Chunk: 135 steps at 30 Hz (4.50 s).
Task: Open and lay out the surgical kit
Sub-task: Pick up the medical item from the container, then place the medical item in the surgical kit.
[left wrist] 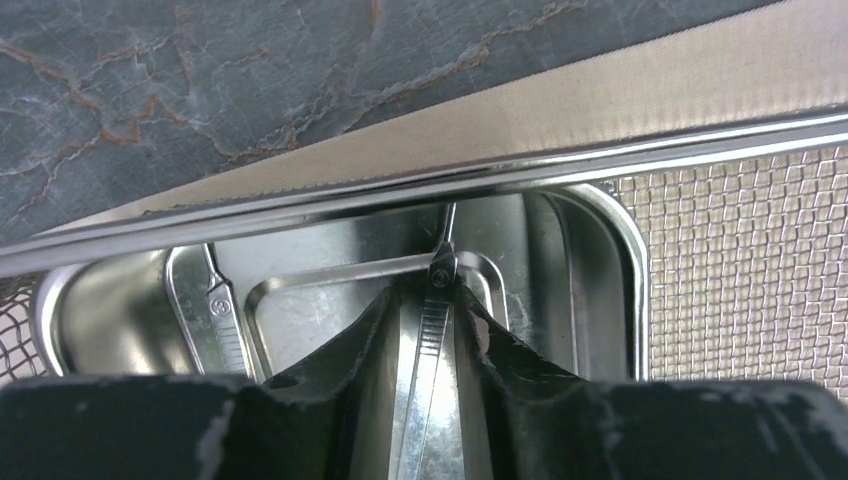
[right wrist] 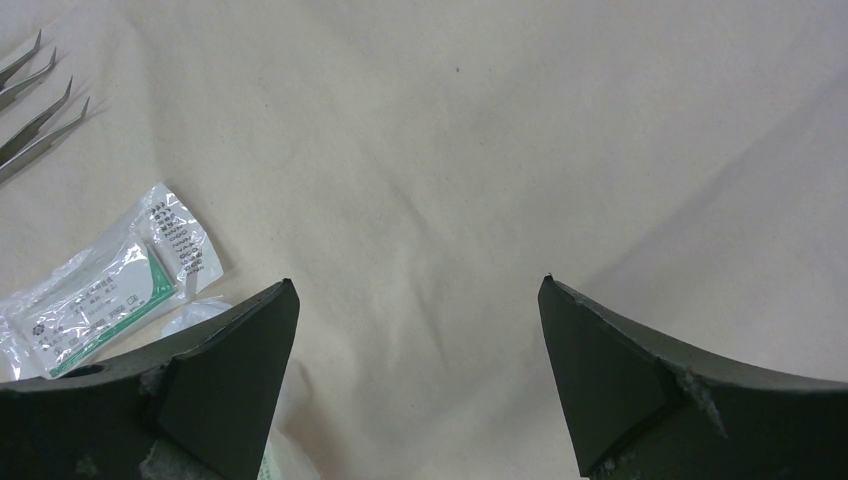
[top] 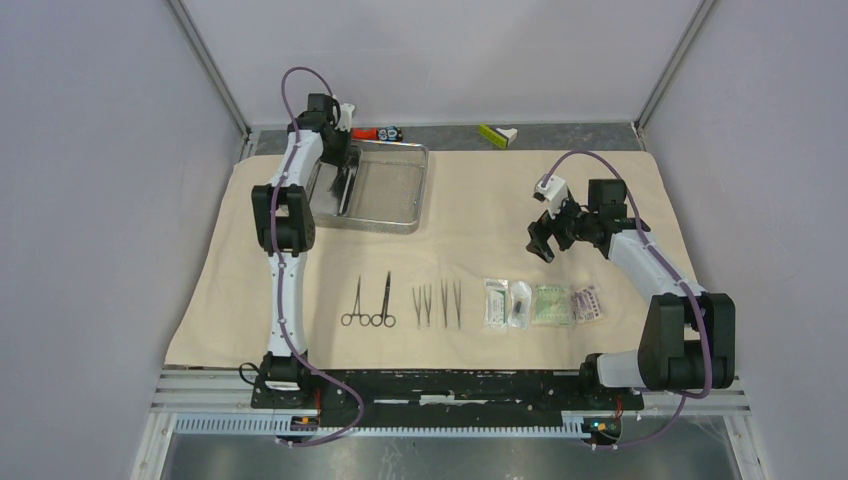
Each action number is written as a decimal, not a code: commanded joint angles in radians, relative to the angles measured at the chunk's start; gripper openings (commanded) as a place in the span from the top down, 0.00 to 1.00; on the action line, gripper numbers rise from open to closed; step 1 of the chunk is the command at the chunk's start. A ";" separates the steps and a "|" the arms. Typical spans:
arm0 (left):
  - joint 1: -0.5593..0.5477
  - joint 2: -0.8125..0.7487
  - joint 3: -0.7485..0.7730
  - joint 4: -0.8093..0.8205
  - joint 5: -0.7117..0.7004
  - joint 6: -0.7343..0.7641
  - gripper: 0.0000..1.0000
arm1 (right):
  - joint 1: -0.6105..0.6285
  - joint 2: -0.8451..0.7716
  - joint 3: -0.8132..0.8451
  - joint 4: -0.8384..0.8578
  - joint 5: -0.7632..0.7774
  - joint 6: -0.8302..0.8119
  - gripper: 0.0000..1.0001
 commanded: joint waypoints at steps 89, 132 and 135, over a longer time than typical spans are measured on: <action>0.002 -0.252 -0.146 0.120 0.124 -0.002 0.98 | -0.033 -0.004 0.016 0.044 -0.068 0.049 0.03; -0.134 -1.479 -1.452 0.200 -0.147 -0.175 0.98 | 0.136 -0.210 -0.107 0.308 -0.027 0.266 0.03; -0.133 -1.503 -1.523 0.249 -0.168 -0.182 0.98 | 0.136 -0.213 -0.121 0.311 -0.029 0.262 0.03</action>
